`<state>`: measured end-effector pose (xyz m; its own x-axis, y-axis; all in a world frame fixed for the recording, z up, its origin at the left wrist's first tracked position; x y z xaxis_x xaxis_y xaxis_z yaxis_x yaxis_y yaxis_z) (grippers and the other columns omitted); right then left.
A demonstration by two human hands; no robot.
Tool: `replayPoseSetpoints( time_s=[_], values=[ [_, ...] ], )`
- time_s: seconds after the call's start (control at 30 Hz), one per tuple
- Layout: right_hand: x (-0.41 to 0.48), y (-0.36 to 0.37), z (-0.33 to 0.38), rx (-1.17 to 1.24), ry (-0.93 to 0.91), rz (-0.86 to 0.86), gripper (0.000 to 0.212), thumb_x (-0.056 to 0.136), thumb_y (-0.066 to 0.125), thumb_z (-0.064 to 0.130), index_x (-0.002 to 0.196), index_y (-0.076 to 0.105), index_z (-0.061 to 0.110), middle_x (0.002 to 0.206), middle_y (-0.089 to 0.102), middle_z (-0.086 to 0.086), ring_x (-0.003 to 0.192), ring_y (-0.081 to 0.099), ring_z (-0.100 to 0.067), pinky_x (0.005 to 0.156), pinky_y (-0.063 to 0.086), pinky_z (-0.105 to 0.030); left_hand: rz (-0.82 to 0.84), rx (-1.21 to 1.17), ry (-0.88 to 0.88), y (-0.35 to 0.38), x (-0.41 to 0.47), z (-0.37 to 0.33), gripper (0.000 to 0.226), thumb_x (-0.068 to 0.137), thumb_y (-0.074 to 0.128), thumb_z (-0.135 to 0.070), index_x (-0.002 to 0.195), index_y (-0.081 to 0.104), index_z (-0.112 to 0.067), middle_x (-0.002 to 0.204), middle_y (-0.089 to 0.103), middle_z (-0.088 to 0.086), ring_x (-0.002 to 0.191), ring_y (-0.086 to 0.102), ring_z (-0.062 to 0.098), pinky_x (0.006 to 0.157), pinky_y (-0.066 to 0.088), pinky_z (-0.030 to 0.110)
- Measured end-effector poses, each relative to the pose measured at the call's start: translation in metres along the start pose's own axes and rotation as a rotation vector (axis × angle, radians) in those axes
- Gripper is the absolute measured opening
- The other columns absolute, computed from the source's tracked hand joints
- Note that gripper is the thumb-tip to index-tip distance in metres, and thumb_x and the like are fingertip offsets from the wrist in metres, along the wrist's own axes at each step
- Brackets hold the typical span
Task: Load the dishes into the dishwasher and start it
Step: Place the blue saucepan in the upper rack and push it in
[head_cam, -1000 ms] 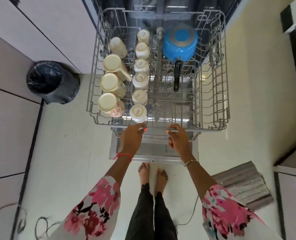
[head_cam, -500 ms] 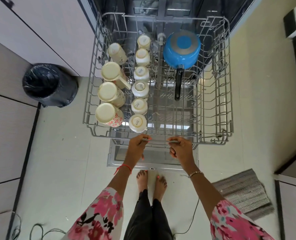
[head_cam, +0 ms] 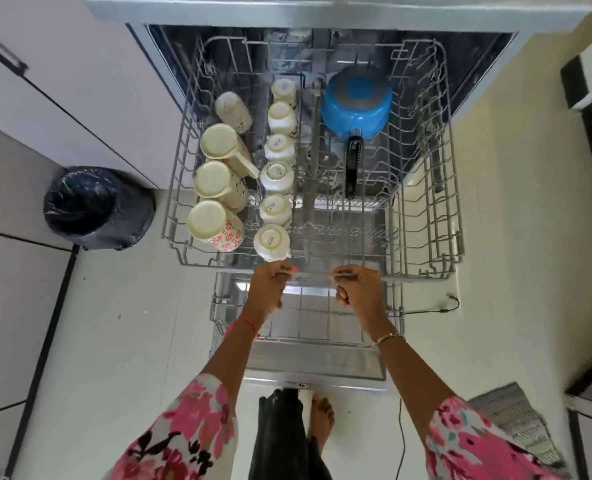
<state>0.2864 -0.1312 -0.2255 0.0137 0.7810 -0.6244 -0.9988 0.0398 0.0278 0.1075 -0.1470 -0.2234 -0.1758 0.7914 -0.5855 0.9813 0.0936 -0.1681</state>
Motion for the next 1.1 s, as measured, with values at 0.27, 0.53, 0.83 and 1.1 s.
replayPoseSetpoints(
  time_s=[0.27,0.53,0.83,1.1],
  values=[
    [0.089,0.009,0.068,0.046,-0.037,0.022,0.025,0.083,0.052,-0.016,0.069,0.060,0.003,0.036,0.045,0.001,0.030,0.036,-0.009,0.035,0.028,-0.015,0.024,-0.002,0.099,0.004,0.092,-0.066,0.023,0.089,0.043,0.009,0.089,0.064,-0.003,0.034,0.037,-0.012,0.030,0.028,0.004,0.034,0.026,0.011],
    [0.169,0.018,0.134,0.003,-0.075,0.013,0.021,0.085,0.051,-0.012,0.072,0.060,0.002,0.042,0.042,-0.005,0.030,0.036,-0.008,0.034,0.026,-0.015,0.044,0.041,0.144,0.011,0.179,-0.127,0.026,0.089,0.041,0.009,0.087,0.062,-0.007,0.033,0.034,-0.012,0.028,0.026,0.002,0.031,0.028,0.011],
    [0.240,0.028,0.198,-0.046,-0.135,-0.007,0.018,0.086,0.056,-0.007,0.071,0.061,0.002,0.036,0.047,0.001,0.030,0.038,-0.009,0.037,0.030,-0.015,0.041,0.071,0.234,0.014,0.258,-0.185,0.017,0.090,0.048,0.003,0.087,0.063,-0.005,0.046,0.042,-0.003,0.030,0.033,0.000,0.037,0.030,0.013],
    [0.240,0.023,0.205,-0.140,-0.260,-0.024,0.014,0.084,0.062,-0.002,0.074,0.067,0.006,0.041,0.054,-0.001,0.032,0.044,-0.009,0.037,0.034,-0.018,0.020,0.121,0.334,0.017,0.263,-0.190,0.017,0.090,0.049,0.003,0.100,0.062,0.007,0.059,0.046,-0.002,0.044,0.040,0.002,0.039,0.032,0.006]
  ],
)
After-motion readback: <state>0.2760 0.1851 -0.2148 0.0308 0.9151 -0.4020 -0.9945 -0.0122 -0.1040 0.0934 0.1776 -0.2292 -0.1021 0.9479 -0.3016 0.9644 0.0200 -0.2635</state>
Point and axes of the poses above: each hand's wrist, its own x-axis towards the middle knuckle, its own y-axis out of the palm, z = x × y, the point moved 4 cm from there along x, towards the middle knuckle
